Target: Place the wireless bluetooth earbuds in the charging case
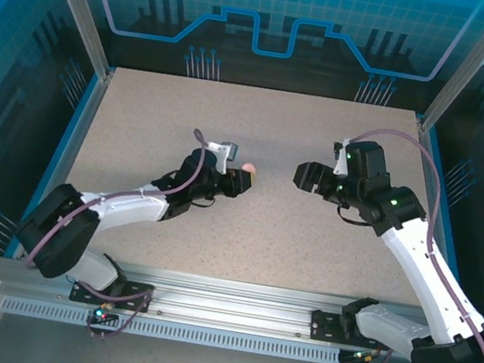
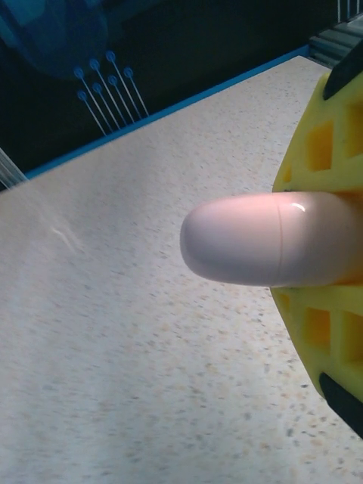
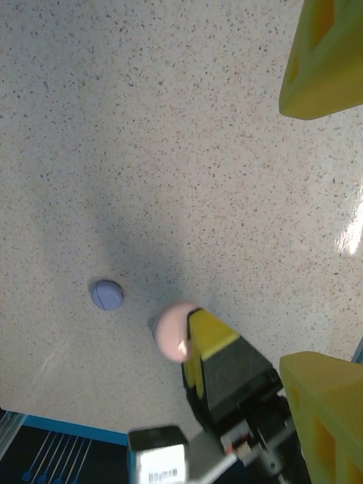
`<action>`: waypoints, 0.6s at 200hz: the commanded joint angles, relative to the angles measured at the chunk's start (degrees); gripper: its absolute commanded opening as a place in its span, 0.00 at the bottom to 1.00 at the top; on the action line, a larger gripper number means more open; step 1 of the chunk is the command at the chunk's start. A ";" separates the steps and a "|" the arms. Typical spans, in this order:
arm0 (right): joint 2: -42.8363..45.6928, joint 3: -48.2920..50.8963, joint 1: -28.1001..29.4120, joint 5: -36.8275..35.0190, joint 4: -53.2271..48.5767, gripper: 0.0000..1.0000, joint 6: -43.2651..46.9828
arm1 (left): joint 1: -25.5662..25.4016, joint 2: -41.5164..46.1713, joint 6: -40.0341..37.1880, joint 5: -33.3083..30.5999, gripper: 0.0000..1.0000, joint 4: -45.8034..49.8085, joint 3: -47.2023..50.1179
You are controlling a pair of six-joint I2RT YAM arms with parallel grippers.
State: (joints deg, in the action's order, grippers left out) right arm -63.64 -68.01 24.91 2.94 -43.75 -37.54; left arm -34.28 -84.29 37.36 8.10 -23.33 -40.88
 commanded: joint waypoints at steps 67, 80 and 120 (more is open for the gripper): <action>0.28 3.63 -2.48 -1.76 1.20 0.82 0.23 | 0.29 -17.91 8.31 9.31 0.00 2.28 -12.69; 0.18 3.67 -2.89 -1.79 1.04 0.82 0.44 | 0.34 -19.95 9.02 9.29 0.00 2.27 -14.24; 0.00 3.67 -4.05 -1.27 1.10 0.82 0.71 | 0.31 -24.65 10.61 8.98 0.00 5.94 -18.75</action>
State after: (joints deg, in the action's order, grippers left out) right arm -63.59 -64.79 22.20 1.69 -42.96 -37.50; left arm -34.28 -106.89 46.02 15.53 -20.16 -56.66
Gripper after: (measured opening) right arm 0.817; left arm 0.222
